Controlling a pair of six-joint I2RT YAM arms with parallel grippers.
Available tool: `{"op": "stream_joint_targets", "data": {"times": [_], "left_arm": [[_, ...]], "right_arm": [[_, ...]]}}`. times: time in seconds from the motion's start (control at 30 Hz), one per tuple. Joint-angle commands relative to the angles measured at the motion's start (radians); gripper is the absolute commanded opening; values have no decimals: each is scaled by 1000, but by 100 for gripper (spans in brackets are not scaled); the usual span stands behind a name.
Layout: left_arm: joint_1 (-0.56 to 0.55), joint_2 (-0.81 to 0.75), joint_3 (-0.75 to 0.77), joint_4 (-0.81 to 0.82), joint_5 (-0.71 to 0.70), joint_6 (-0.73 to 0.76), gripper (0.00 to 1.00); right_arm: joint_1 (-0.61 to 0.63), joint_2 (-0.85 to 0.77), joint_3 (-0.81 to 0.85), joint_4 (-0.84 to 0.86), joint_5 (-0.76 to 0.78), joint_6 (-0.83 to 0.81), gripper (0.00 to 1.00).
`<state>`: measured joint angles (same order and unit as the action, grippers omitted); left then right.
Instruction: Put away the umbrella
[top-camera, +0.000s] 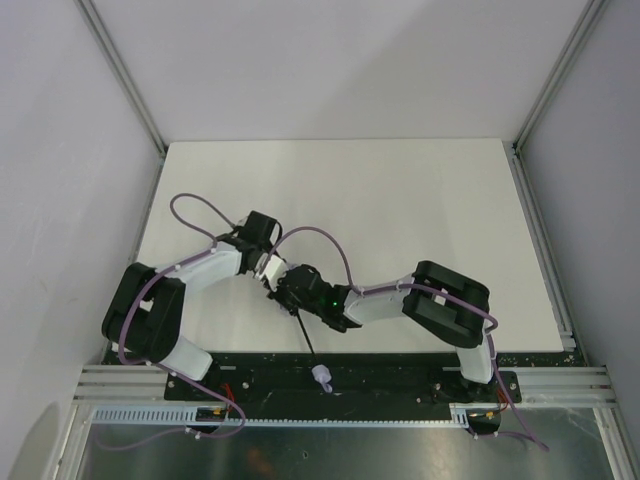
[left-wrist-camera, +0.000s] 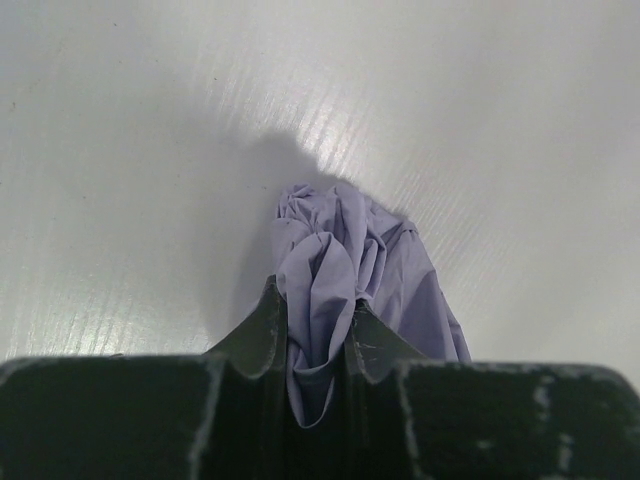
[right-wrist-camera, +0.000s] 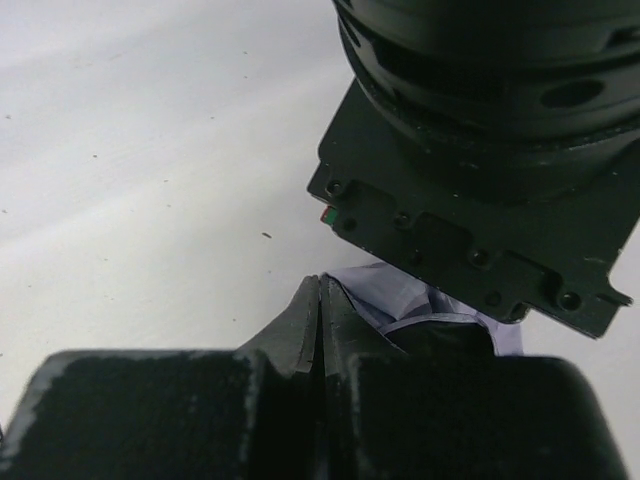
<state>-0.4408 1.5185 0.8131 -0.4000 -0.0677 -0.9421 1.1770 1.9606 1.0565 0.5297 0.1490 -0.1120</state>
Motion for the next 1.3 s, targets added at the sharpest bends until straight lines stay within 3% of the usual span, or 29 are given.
{"op": "stream_joint_targets", "data": {"times": [0.0,0.2,0.43,0.87,1.27], "left_arm": [[-37,18,-53,-223,29,-31,0],[-37,4,-35,-233,53,-40,0],[-34,21,0,-243,58,-29,0],[-24,26,14,-243,114,-34,0],[-7,14,14,-243,136,-24,0]], "right_arm": [[-36,24,88,0,163,-132,0],[-30,63,112,-50,111,-213,0],[-7,110,112,-145,-101,-100,0],[-68,173,123,-155,-293,52,0],[-107,239,132,-165,-328,138,13]]}}
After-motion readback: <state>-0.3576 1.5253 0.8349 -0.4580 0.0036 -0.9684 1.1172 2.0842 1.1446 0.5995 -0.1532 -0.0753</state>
